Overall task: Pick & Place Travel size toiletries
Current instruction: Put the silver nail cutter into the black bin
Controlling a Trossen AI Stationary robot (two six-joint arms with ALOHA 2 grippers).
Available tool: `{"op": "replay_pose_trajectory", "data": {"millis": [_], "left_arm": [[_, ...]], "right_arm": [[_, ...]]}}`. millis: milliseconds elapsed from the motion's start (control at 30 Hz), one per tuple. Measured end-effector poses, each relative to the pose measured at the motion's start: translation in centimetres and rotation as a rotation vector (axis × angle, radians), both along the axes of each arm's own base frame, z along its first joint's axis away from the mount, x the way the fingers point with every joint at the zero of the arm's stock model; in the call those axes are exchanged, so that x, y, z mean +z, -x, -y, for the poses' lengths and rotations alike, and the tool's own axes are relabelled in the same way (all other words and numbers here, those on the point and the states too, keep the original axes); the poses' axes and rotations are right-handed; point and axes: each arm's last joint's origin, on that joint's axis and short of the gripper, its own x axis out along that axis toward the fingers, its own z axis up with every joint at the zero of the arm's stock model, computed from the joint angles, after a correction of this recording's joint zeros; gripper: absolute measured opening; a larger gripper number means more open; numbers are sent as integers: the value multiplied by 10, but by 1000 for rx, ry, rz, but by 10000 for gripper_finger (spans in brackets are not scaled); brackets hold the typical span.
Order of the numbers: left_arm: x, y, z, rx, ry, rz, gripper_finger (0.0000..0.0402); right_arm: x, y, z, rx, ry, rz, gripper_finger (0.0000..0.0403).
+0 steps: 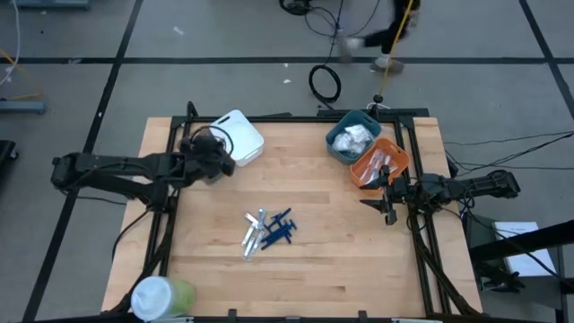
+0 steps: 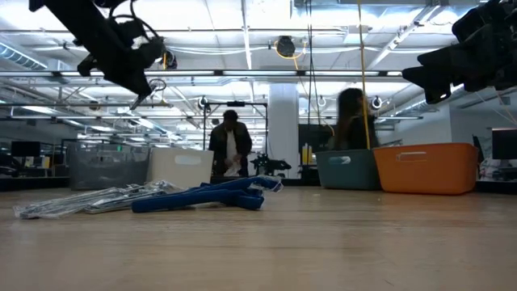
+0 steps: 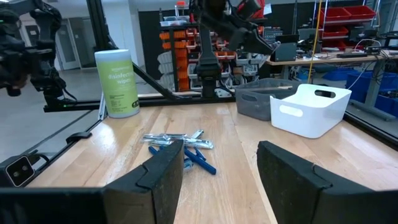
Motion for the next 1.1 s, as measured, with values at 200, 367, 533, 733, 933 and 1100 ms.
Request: {"op": "replay_pose_trajectory", "data": {"millis": [200,367,533,733,933,1100], "left_arm": [[-5,11,-18,130,8,-74,27],[-8,19,-26,212,42,-88,29],[-10,24,-30,248,93,-87,36],[-13,27,-31,288,140,-73,95],[-14,30,-30,294,163,-97,160],[-15,29,-30,240,188,-129,197]], "right_arm": [[0,0,0,0,0,0,194],[0,0,0,0,0,0,192],[0,0,0,0,0,0,194],[0,0,0,0,0,0,192],[0,0,0,0,0,0,194],[0,0,0,0,0,0,192]]}}
